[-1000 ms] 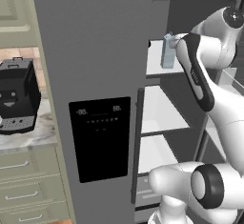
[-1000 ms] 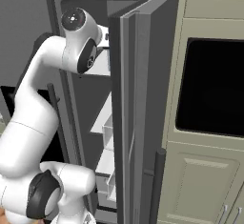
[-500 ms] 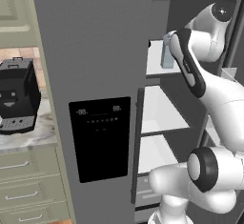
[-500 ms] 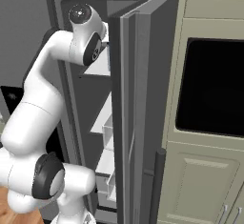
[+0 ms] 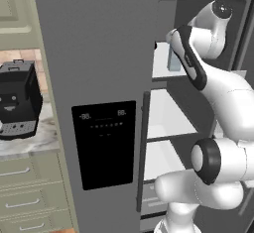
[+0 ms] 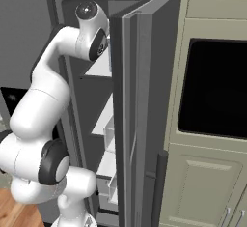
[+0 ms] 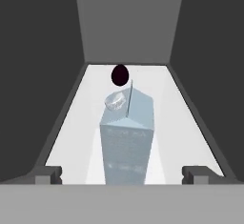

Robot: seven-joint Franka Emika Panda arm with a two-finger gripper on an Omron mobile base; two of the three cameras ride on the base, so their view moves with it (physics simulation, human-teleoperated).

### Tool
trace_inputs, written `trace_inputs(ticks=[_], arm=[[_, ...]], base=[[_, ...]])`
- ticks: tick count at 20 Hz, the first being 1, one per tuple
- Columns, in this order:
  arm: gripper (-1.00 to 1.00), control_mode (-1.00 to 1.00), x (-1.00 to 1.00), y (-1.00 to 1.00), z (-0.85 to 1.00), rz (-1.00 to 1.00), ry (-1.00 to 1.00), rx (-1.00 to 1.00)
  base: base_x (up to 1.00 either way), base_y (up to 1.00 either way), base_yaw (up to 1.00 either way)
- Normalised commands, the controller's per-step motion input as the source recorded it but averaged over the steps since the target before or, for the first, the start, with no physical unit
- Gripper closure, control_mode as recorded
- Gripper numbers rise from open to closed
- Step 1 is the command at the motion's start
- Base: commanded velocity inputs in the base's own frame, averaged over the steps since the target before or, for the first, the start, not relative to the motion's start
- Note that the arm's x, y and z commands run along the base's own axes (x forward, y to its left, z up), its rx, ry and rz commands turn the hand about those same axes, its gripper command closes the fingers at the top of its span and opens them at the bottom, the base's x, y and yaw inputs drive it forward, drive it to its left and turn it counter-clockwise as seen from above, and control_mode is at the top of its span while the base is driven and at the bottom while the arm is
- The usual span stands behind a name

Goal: Take out the milk from the fridge and place it on the tray on the counter. Then take the sugar cube near the tray and place it in the tray.

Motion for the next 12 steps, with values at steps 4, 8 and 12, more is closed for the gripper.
trace_inputs(ticks=[4,8,12], arm=[[-1.0,-1.0,0.19,0.0,-0.13,0.0,0.0,0.0],[-1.0,-1.0,0.22,0.0,-0.13,0.0,0.0,0.0],[-1.0,-1.0,0.26,0.0,-0.12,0.0,0.0,0.0]], base=[[0.0,0.0,0.0],[0.0,0.0,0.0],[0.0,0.0,0.0]])
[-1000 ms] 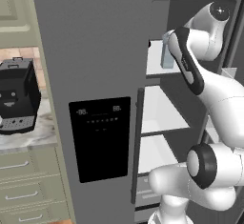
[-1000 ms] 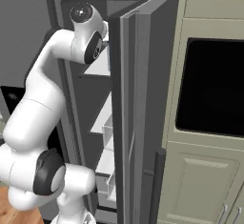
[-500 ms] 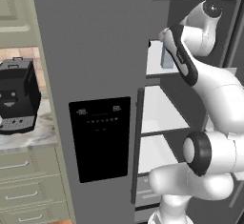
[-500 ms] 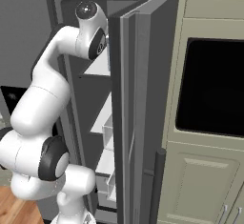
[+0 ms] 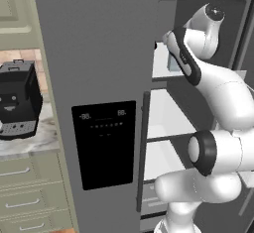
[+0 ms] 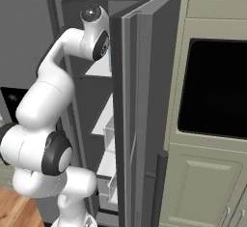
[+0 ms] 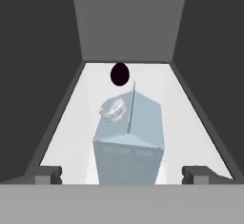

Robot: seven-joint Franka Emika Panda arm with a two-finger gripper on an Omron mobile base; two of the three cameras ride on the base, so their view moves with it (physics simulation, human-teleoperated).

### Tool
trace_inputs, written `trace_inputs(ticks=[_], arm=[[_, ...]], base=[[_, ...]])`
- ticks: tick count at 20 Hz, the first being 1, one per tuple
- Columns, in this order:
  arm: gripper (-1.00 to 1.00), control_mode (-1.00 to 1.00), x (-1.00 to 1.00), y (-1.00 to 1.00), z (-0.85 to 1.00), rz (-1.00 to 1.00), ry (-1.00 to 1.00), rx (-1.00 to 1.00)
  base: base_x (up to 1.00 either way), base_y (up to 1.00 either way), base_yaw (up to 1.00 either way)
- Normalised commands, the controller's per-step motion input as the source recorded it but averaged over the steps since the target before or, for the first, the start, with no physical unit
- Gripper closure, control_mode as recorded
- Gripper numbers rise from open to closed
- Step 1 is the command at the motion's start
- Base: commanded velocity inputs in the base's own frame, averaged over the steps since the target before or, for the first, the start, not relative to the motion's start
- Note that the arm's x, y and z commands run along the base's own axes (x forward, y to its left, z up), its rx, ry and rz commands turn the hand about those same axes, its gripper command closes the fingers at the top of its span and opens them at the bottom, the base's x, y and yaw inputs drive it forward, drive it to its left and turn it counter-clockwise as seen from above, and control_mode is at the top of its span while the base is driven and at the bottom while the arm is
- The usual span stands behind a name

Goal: Take out the milk from the fridge and place it on the tray on the counter. Then take the sugar cube near the tray and place it in the tray.

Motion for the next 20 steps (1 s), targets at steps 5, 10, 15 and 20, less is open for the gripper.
trace_inputs(ticks=[5,10,15,20], arm=[[-1.0,-1.0,0.2,-0.05,-0.04,0.0,0.0,0.0],[-1.0,-1.0,0.2,-0.08,0.0,0.0,0.0,0.0],[-1.0,-1.0,0.21,-0.01,0.0,0.0,0.0,0.0],[-1.0,-1.0,0.15,0.0,0.0,0.0,0.0,0.0]], base=[[0.0,0.0,0.0],[0.0,0.0,0.0],[0.0,0.0,0.0],[0.0,0.0,0.0]])
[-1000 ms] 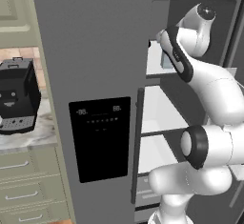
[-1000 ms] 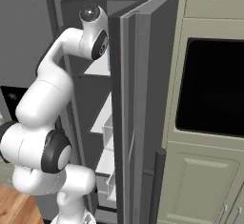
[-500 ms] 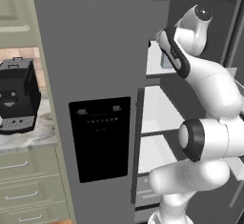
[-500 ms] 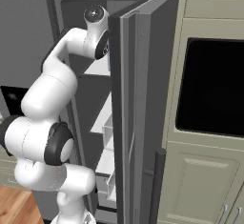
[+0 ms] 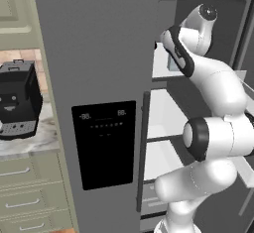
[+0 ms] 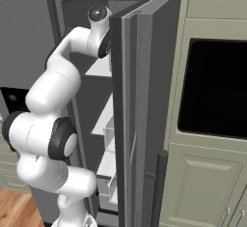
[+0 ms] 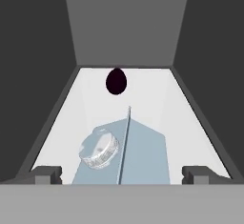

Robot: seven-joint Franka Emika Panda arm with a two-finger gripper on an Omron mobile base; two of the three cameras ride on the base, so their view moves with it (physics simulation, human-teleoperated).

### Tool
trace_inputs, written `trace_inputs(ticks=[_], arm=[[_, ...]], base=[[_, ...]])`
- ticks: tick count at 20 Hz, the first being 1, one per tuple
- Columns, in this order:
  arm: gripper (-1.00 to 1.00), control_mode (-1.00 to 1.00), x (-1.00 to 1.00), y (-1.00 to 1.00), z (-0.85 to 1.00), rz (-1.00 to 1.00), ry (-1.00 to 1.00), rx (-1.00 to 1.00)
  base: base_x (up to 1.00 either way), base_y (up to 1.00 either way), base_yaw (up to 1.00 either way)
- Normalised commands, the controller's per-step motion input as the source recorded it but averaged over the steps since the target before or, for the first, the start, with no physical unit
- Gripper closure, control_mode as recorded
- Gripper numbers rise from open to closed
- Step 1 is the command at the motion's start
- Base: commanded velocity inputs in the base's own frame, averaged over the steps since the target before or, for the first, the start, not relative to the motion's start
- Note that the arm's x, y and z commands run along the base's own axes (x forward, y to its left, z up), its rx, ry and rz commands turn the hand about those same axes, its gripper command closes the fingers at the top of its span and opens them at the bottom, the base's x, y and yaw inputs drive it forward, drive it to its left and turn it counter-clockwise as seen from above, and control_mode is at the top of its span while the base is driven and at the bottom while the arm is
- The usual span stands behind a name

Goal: Take out the milk from the fridge and place it on the tray on the counter. Then take the sugar cube near the tray and place it in the tray.

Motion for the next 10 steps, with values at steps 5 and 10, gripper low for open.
trace_inputs(ticks=[5,10], arm=[[1.0,-1.0,0.02,-0.01,0.0,0.0,0.0,0.0],[1.0,-1.0,-0.01,-0.06,0.0,0.0,-0.01,0.0]], base=[[0.0,0.0,0.0],[0.0,0.0,0.0]])
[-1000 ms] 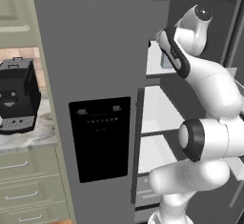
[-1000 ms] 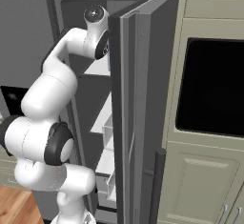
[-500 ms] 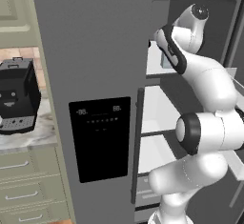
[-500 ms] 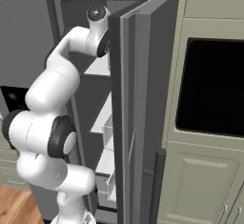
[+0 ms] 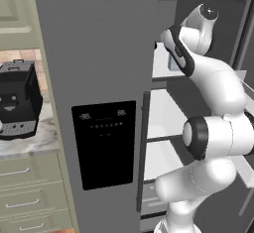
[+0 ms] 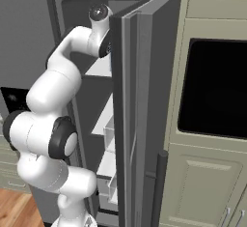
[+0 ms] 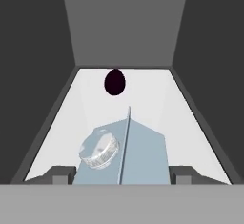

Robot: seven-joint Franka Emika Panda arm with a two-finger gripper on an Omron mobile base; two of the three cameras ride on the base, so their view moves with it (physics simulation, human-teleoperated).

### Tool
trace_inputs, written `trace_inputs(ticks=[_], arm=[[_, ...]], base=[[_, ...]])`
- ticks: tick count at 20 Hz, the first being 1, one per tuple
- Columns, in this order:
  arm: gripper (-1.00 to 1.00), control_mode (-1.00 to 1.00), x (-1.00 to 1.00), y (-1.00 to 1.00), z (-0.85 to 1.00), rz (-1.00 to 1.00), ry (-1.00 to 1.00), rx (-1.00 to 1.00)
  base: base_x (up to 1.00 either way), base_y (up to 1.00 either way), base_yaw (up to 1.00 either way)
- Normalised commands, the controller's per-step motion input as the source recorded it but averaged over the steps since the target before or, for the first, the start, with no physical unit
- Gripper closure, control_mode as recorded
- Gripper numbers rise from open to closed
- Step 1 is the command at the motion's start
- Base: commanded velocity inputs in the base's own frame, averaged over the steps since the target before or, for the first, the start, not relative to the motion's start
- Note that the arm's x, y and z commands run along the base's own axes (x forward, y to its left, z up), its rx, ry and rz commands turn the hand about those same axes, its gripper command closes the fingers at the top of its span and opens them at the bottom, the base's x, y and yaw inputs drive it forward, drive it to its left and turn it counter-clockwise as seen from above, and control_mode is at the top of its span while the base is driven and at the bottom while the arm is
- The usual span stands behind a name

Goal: Take out the milk from the fridge and place it on the tray on the counter. Then take the sugar cube near the tray and place it in the tray.

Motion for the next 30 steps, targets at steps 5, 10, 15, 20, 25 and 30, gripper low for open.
trace_inputs(ticks=[5,10,15,20,25,30], arm=[[1.0,-1.0,-0.73,0.0,0.02,-0.02,-0.08,0.0],[1.0,-1.0,-1.0,0.0,0.25,-0.01,-0.03,0.02],[1.0,-1.0,-1.0,0.07,0.47,0.0,0.02,0.0],[1.0,-1.0,-1.0,0.14,0.1,0.0,0.06,0.0],[1.0,-1.0,-0.95,0.41,-0.22,0.0,0.0,0.01],[1.0,-1.0,-0.78,0.31,-0.54,0.0,0.0,0.01]], base=[[0.0,0.0,0.0],[0.0,0.0,0.0],[0.0,0.0,0.0],[0.0,0.0,0.0],[0.0,0.0,0.0],[0.0,0.0,0.0]])
